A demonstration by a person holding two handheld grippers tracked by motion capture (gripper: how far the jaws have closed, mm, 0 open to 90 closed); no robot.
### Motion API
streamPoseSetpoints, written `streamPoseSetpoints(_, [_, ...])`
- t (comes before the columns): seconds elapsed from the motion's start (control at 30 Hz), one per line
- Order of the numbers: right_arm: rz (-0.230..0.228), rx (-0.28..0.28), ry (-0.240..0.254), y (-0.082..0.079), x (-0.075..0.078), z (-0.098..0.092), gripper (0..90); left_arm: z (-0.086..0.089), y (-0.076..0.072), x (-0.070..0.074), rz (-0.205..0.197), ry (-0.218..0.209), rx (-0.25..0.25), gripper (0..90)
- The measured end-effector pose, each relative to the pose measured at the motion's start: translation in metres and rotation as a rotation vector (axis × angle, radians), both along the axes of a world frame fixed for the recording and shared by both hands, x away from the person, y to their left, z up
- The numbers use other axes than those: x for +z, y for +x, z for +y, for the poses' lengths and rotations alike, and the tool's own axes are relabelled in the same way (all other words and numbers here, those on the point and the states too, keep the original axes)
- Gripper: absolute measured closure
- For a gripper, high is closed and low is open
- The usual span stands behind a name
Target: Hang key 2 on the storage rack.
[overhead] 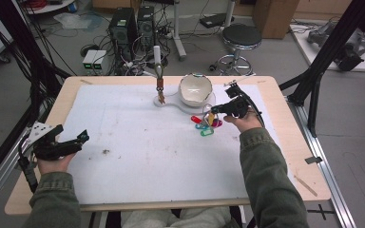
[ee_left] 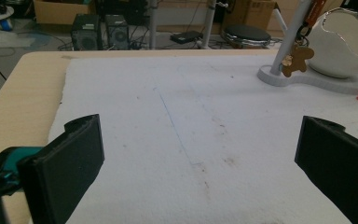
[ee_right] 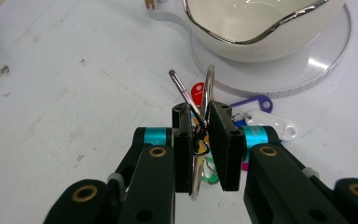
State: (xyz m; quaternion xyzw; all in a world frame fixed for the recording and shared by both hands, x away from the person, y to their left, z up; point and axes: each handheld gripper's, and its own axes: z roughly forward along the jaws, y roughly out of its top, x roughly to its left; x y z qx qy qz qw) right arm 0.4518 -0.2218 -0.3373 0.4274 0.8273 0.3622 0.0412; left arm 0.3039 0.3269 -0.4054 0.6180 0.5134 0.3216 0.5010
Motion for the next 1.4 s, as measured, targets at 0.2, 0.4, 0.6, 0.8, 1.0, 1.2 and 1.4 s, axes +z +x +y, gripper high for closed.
streamPoseSetpoints(0.2, [-0.032,0.032,-0.009,-0.006,0.015,0.007,79.6,0.0,0.0,0.0,0.0,0.0,0.001,1.7])
streamPoseSetpoints(0.4, [-0.047,0.075,-0.015,-0.015,0.022,0.018,79.6,0.0,0.0,0.0,0.002,0.002,-0.004,1.7])
streamPoseSetpoints(0.6, [-0.062,0.12,0.009,-0.026,0.028,0.024,79.6,0.0,0.0,0.0,0.004,0.004,-0.004,1.7])
streamPoseSetpoints(0.8, [-0.102,0.146,0.041,-0.037,0.04,0.028,79.6,-0.001,0.0,0.0,0.004,0.007,-0.005,1.7])
streamPoseSetpoints(1.0, [-0.135,0.171,0.053,-0.046,0.054,0.035,79.7,0.0,0.0,0.0,0.005,0.008,-0.004,1.7])
streamPoseSetpoints(1.2, [-0.164,0.209,0.07,-0.054,0.067,0.043,79.7,0.0,0.0,0.0,0.003,0.005,-0.006,1.7])
streamPoseSetpoints(1.4, [-0.185,0.239,0.063,-0.062,0.076,0.051,79.7,0.0,0.0,0.0,0.003,0.005,-0.004,1.7])
